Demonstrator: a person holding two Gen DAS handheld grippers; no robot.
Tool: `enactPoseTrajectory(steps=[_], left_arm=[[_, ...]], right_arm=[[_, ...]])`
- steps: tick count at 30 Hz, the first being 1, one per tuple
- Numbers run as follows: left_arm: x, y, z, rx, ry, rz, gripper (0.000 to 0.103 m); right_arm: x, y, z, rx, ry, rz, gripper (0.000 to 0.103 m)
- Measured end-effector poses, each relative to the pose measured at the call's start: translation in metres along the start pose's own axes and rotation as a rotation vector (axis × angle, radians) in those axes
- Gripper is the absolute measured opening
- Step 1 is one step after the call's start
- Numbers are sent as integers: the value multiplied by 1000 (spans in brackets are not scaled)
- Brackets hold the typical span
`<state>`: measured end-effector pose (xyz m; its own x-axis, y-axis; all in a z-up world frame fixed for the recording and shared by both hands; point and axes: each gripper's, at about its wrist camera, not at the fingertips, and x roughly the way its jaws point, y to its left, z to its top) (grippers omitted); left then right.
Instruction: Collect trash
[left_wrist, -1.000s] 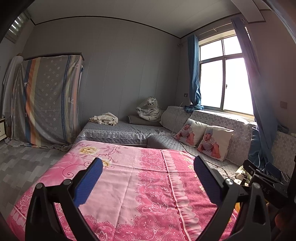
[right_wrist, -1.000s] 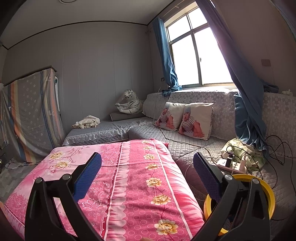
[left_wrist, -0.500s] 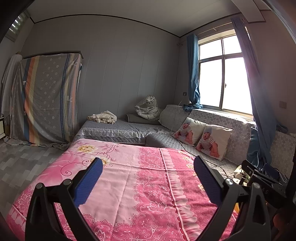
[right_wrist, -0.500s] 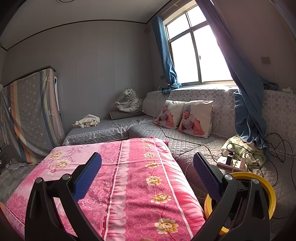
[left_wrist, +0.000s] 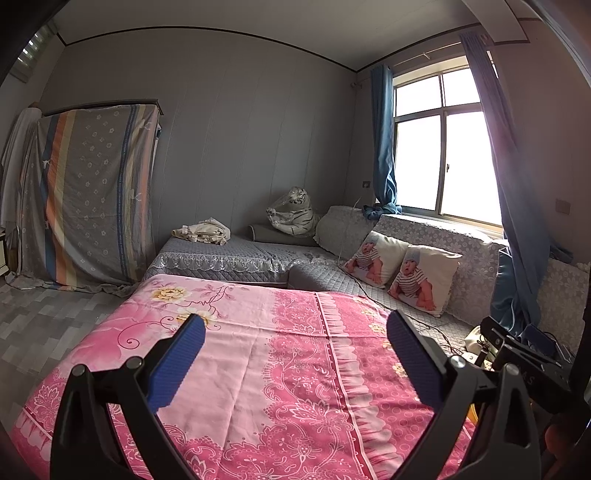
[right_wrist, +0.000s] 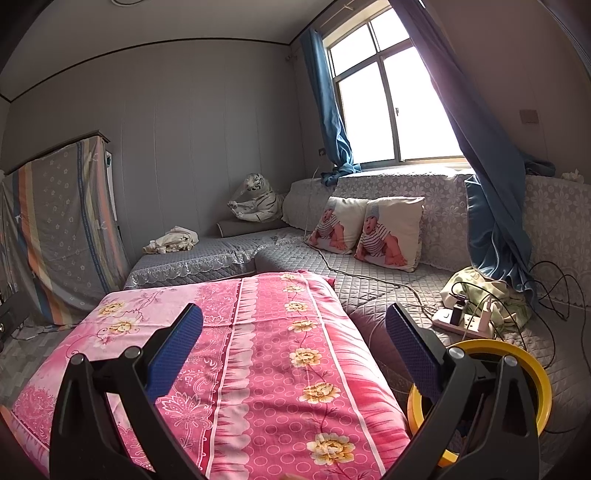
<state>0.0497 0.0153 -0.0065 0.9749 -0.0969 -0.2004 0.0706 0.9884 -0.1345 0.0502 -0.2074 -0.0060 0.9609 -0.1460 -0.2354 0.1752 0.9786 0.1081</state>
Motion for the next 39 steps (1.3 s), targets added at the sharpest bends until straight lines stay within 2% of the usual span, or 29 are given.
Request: enactPoseTrajectory(steps=[39], left_arm=[[6,-2,-6,11,12,-22,95]], right_arm=[[2,-4,-6,14,17,-9,95]])
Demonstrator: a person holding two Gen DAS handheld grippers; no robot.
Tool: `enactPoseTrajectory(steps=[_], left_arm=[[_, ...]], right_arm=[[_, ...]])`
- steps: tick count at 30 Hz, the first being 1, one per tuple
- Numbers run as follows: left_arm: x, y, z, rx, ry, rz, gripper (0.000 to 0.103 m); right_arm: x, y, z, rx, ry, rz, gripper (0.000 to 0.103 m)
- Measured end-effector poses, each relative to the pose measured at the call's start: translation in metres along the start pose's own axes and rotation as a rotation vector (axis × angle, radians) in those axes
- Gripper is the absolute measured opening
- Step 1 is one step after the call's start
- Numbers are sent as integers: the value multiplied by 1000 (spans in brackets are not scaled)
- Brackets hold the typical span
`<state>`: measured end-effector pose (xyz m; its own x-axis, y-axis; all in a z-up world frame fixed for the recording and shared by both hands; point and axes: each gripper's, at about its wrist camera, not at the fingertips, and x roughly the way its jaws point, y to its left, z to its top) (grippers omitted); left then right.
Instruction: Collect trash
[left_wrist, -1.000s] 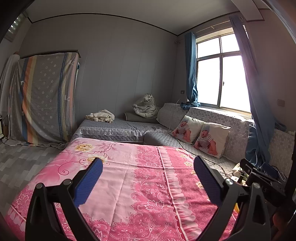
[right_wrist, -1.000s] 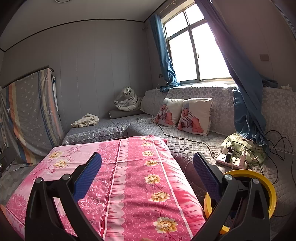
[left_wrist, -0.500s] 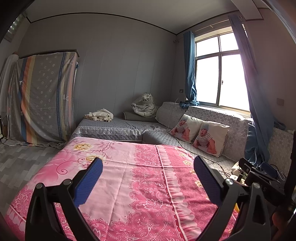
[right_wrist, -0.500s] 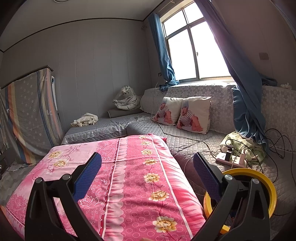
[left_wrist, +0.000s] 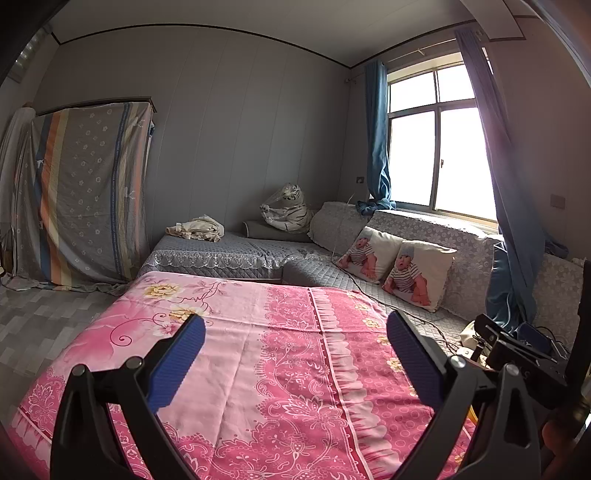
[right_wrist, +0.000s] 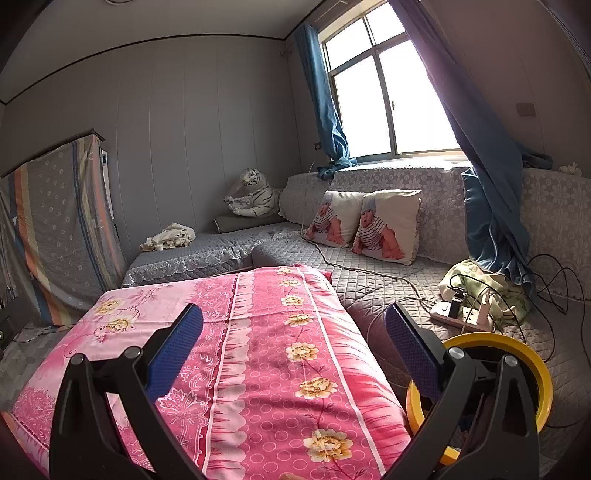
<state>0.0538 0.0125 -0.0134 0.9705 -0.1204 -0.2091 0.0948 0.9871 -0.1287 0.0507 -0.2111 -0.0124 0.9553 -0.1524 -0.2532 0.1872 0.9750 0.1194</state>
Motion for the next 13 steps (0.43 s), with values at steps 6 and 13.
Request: enactPoseTrajectory(steps=[6,13], left_arm=[[2,-1,1,-3,9,0,95],[5,-2,2,6,16,-6,95]], right_arm=[[0,0,-1,0,4,1,95],[0,0,-1,1,4,1,95]])
